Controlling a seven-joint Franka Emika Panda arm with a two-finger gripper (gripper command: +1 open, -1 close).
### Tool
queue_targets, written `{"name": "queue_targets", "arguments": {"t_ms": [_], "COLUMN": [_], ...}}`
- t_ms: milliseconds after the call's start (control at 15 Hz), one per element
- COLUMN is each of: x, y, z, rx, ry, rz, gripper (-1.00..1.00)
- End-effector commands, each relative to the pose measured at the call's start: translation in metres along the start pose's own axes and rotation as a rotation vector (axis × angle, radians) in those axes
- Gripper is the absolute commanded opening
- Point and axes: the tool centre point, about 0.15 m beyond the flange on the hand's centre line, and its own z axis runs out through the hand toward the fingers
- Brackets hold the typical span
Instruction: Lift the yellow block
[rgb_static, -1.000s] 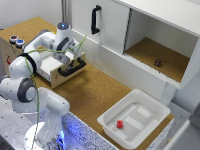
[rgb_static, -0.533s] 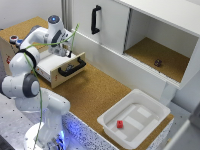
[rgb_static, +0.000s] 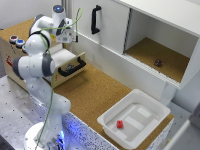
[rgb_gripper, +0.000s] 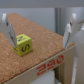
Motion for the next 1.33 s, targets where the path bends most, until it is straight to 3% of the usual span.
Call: {"name": "queue_targets", "arguments": {"t_ms": [0, 333, 667, 867, 933, 1067, 1267], "x": [0.057, 0.065, 0.07, 0.069, 0.069, 0.068, 0.063], "y": [-0.03, -0.056, -0.046, -0.035, -0.032, -0.031, -0.032], "z": [0.018, 0.033, 0.054, 0.063, 0.064, 0.06, 0.062], "rx": [0.005, 0.019, 0.014, 0.077, 0.069, 0.09, 0.081], "ry": [-0.23, -0.303, -0.375, -0.402, -0.398, -0.37, -0.38], "rz": [-0.239, -0.47, -0.588, -0.602, -0.597, -0.6, -0.598], "gripper": [1.0, 1.0, 1.0, 1.0, -1.0, -1.0, -1.0]}}
